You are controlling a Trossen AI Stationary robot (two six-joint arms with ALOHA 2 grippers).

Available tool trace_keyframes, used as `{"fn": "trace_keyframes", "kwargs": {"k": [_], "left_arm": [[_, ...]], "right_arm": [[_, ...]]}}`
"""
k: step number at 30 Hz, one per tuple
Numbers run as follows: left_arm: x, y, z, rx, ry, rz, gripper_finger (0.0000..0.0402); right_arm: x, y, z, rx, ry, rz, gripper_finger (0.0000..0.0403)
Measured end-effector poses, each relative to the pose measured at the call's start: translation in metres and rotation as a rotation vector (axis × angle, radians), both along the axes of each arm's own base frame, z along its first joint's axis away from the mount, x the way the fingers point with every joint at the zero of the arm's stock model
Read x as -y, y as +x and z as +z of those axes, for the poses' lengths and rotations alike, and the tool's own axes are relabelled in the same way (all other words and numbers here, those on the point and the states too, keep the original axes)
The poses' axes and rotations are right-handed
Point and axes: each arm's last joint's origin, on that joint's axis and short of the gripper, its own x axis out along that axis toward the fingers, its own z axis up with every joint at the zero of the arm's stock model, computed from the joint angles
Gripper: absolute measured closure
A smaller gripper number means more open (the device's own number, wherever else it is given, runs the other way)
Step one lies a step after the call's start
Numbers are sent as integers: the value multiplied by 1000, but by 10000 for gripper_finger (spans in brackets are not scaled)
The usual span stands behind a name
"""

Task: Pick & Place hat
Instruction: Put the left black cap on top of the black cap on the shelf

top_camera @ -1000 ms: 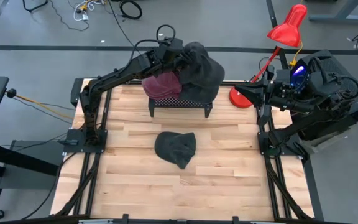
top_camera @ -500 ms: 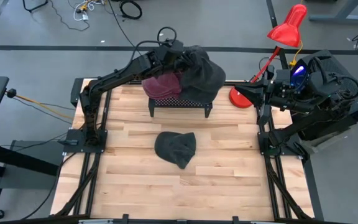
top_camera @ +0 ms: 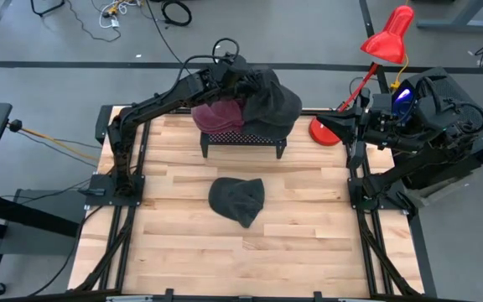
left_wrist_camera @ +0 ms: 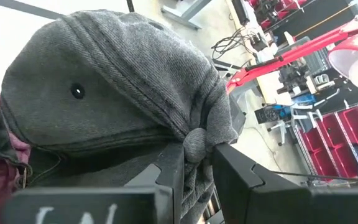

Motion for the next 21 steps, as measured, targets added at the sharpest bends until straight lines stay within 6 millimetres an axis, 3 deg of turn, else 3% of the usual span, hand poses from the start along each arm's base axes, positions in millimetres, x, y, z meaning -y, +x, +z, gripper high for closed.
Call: {"fn": "trace_keyframes", "kwargs": {"k": [5, 16, 21], "left_arm": [[0, 0, -1, -3, -2, 0, 319], [1, 0, -2, -8, -27, 8, 215], [1, 0, -1, -16, 13, -11, 192]], "right_arm": [[0, 0, 0, 0, 0, 0, 396], [0, 0, 1, 12, 0, 0, 396], [0, 0, 1, 11, 0, 0, 396]]}}
